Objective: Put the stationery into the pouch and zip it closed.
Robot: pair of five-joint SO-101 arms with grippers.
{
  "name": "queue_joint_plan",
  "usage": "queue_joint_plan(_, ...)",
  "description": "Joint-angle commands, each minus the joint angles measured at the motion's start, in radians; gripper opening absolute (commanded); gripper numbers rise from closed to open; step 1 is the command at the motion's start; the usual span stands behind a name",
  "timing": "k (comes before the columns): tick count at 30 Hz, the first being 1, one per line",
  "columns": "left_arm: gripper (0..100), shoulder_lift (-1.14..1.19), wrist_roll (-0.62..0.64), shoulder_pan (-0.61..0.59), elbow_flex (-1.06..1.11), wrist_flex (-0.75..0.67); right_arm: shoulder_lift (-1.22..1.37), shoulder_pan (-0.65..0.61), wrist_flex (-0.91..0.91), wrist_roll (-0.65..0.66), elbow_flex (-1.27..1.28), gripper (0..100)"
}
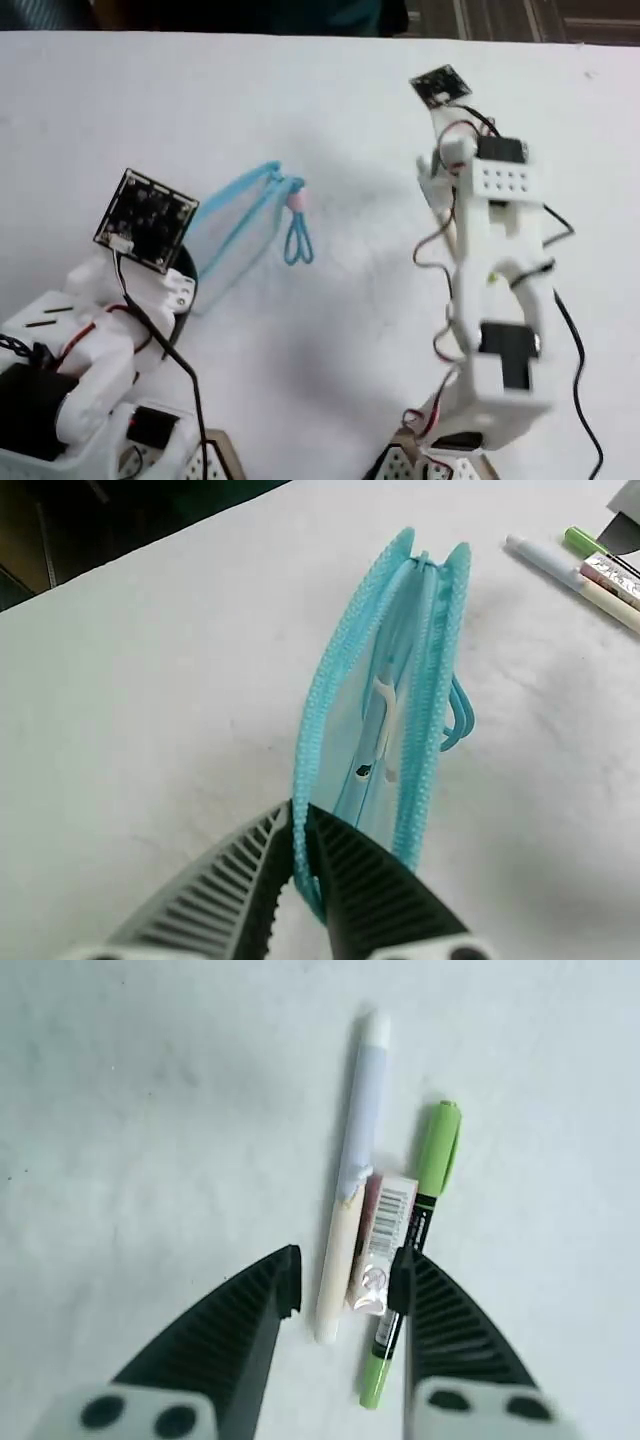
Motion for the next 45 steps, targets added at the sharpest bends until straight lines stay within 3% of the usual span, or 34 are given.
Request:
queue_joint_plan(1,2,0.019,0.008,-0.012,0.002,0.003,0.147,-0.027,0.007,0.012,-0.18,14.6)
queue_joint_plan(8,2,0.019,0.008,-0.012,0.002,0.002,0.518,-0.03,0.028,-0.051,-0.552,14.6)
queue_joint_plan(18,2,0.019,0.008,-0.012,0.002,-0.002,0.924,-0.035,0.277,-0.052,-1.013,14.1)
queue_joint_plan(21,2,0.021,0.008,-0.012,0.002,-0.003,0.99,-0.035,0.346,-0.052,-1.138,12.5)
queue_joint_plan(24,2,0.021,0.008,-0.012,0.002,-0.003,1.04,-0.035,0.392,-0.052,-1.246,1.8)
queue_joint_plan(31,2,0.021,0.008,-0.012,0.002,-0.002,1.067,-0.047,0.57,-0.06,-1.488,1.7)
queue_joint_plan(35,2,0.021,0.008,-0.013,0.002,0.0,1.064,-0.062,0.578,-0.158,-1.645,1.6)
queue_joint_plan(41,2,0.019,0.008,-0.013,0.0,0.003,0.892,-0.079,0.578,-0.233,-1.502,1.6)
queue_joint_plan(45,2,0.019,0.009,-0.013,0.0,0.005,0.68,-0.079,0.578,-0.276,-1.246,1.6)
